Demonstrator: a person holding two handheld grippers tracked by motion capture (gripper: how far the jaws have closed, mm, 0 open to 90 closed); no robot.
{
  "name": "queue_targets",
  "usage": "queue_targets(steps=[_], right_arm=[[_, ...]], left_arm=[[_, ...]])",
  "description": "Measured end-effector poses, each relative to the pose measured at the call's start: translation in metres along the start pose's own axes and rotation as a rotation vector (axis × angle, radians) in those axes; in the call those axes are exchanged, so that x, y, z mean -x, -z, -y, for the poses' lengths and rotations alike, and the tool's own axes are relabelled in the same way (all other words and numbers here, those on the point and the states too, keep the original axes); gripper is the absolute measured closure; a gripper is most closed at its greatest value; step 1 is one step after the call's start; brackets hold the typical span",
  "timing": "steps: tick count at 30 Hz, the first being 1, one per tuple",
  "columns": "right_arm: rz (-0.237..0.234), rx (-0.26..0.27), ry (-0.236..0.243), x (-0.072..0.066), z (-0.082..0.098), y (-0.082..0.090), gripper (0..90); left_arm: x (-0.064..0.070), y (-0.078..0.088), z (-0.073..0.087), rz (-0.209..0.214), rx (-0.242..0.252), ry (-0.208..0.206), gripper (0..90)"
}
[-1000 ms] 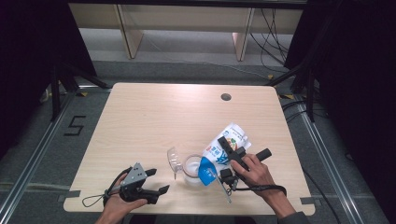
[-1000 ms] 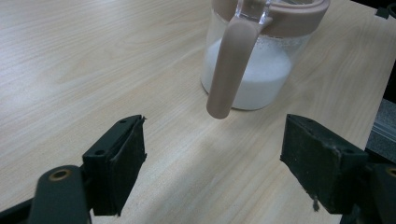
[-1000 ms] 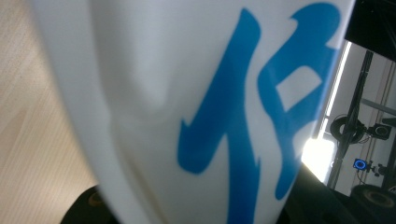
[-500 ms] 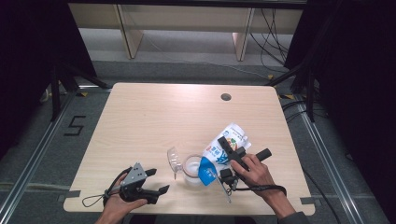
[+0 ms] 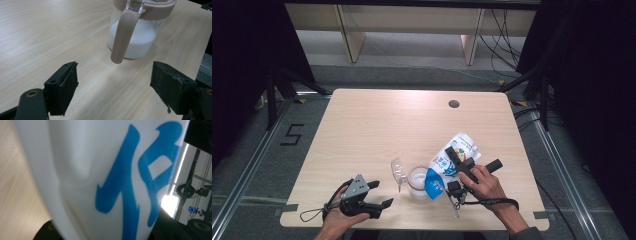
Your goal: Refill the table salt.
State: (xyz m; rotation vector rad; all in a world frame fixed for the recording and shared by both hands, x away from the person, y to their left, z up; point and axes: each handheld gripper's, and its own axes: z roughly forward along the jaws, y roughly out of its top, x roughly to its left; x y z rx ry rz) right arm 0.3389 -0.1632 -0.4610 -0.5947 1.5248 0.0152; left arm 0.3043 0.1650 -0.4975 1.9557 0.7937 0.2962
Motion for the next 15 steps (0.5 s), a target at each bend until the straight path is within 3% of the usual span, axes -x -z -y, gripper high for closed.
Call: queue_targets(steps=[15], right_arm=[[0.002, -0.010, -0.004, -0.0006, 0.0003, 0.0006, 77.6]], left_arm=[[0.0001, -0.0002, 0.0001, -0.003, 0.000, 0.003, 21.2]])
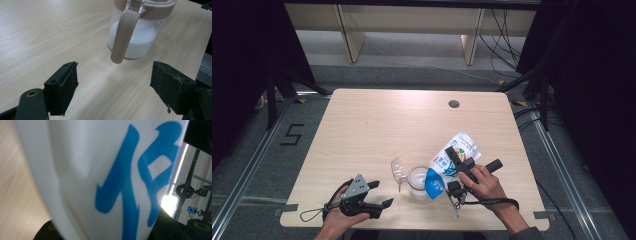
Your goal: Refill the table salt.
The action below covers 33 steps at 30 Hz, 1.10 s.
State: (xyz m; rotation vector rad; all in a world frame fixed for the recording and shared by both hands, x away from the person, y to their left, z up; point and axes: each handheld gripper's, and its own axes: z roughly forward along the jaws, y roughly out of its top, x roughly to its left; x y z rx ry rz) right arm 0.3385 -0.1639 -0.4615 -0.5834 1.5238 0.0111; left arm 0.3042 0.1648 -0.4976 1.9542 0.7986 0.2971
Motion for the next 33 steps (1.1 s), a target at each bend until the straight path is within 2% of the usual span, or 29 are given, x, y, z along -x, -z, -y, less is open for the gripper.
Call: queue_targets(steps=[5, 7, 10, 12, 15, 30, 31, 33], right_arm=[[0.012, 0.011, 0.000, -0.0009, 0.0001, -0.0006, 77.7], [0.011, 0.008, -0.016, -0.0019, 0.0001, -0.0005, 77.7], [-0.002, 0.002, 0.006, 0.0006, -0.0002, 0.0001, 77.7], [0.016, 0.010, -0.004, -0.0006, 0.0001, -0.0003, 77.7], [0.015, 0.012, -0.006, -0.0007, -0.0001, -0.0004, 77.7], [0.008, 0.006, -0.016, -0.0019, -0.0008, -0.0006, 77.9], [-0.013, -0.010, -0.021, -0.0015, -0.0012, 0.0002, 77.9], [-0.012, -0.010, -0.024, -0.0015, -0.0012, 0.0001, 77.9]], left_arm=[[0.0000, 0.0000, 0.0000, 0.000, 0.001, 0.000, 21.2], [0.0000, 0.0001, 0.0000, 0.000, 0.000, 0.001, 21.2], [0.0000, 0.0001, 0.0000, 0.000, 0.000, -0.001, 21.2], [0.0000, 0.0000, 0.0000, 0.000, 0.000, 0.000, 21.2], [-0.0002, 0.0000, 0.0000, 0.002, 0.000, -0.003, 21.2], [-0.0003, 0.0001, -0.0001, 0.002, 0.000, -0.004, 21.2], [-0.0003, 0.0001, -0.0001, 0.002, 0.000, -0.004, 21.2], [0.0001, 0.0002, 0.0000, 0.000, -0.001, -0.002, 21.2]])
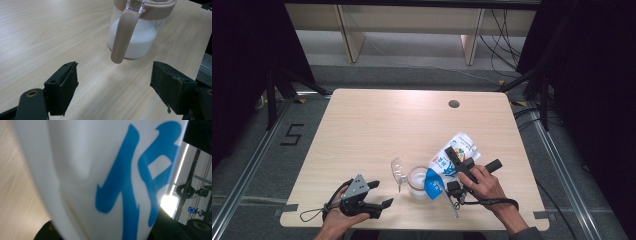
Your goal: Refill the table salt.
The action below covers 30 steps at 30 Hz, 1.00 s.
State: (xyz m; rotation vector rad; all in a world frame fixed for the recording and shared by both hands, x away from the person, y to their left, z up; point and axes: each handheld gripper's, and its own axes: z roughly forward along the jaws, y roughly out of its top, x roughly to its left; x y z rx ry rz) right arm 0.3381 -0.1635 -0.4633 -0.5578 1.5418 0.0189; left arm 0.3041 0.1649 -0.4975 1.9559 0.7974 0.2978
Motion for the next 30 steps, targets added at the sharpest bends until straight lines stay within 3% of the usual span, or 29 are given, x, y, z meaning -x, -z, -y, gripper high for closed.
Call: queue_targets(steps=[7, 9, 15, 16, 23, 30], right_arm=[[0.003, -0.002, -0.004, 0.0003, 0.0000, -0.0006, 77.9], [0.011, 0.022, 0.022, 0.0017, 0.0001, -0.0025, 77.9], [0.014, 0.006, 0.005, 0.0008, -0.0001, -0.0024, 77.9], [0.015, 0.012, 0.031, 0.0027, -0.0003, -0.0029, 78.0], [0.008, 0.008, 0.004, 0.0004, -0.0010, -0.0029, 78.0], [0.003, 0.022, 0.027, 0.0035, -0.0014, -0.0035, 78.0]], left_arm=[[-0.0001, -0.0001, 0.0000, 0.000, 0.002, 0.001, 21.2], [-0.0001, -0.0003, 0.0002, 0.002, 0.005, 0.001, 21.2], [0.0000, -0.0001, 0.0000, 0.000, 0.000, 0.001, 21.2], [0.0000, -0.0002, 0.0000, 0.000, 0.001, 0.001, 21.2], [0.0000, -0.0003, 0.0001, 0.000, 0.000, 0.001, 21.2], [-0.0001, -0.0002, 0.0001, 0.000, 0.000, 0.001, 21.2]])
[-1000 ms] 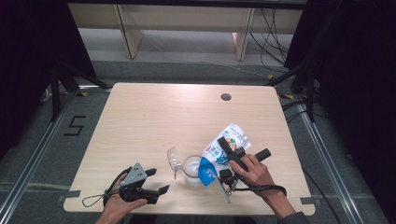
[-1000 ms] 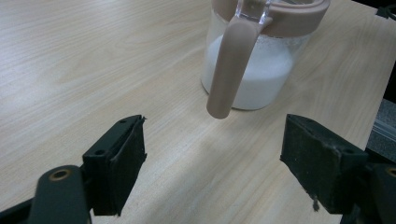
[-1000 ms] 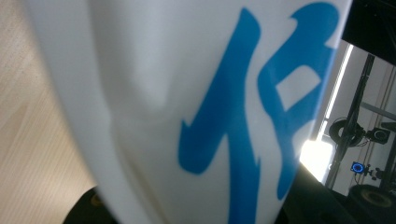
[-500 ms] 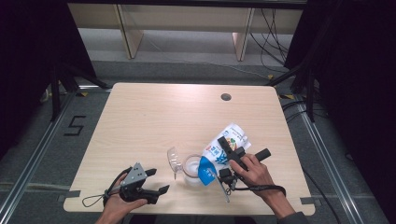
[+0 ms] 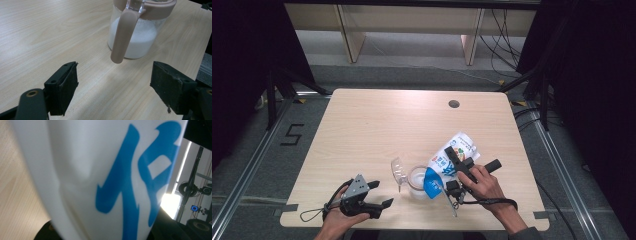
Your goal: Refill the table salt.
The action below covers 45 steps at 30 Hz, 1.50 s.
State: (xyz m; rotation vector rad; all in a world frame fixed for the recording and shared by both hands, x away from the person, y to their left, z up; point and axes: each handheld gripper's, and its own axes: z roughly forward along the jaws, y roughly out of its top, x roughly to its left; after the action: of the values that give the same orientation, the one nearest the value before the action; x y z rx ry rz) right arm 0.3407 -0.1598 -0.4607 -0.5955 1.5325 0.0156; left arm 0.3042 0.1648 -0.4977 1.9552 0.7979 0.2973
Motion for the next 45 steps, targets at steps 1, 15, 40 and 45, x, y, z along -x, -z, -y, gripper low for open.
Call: queue_targets(steps=[1, 15, 40, 45], right_arm=[[-0.003, -0.001, -0.017, -0.001, 0.000, 0.000, 77.9], [-0.051, 0.061, -0.154, -0.001, 0.002, -0.006, 78.0], [-0.258, 0.121, -0.802, -0.009, 0.040, -0.007, 79.6], [-0.293, 0.107, -0.914, -0.014, 0.053, -0.006, 81.5]], left_arm=[[0.000, 0.000, 0.000, 0.000, 0.000, 0.001, 21.2], [0.000, 0.001, 0.000, 0.000, 0.002, 0.001, 21.2], [0.000, 0.001, 0.000, -0.008, 0.000, 0.000, 21.3], [0.000, 0.000, 0.000, -0.002, 0.001, 0.000, 21.3]])
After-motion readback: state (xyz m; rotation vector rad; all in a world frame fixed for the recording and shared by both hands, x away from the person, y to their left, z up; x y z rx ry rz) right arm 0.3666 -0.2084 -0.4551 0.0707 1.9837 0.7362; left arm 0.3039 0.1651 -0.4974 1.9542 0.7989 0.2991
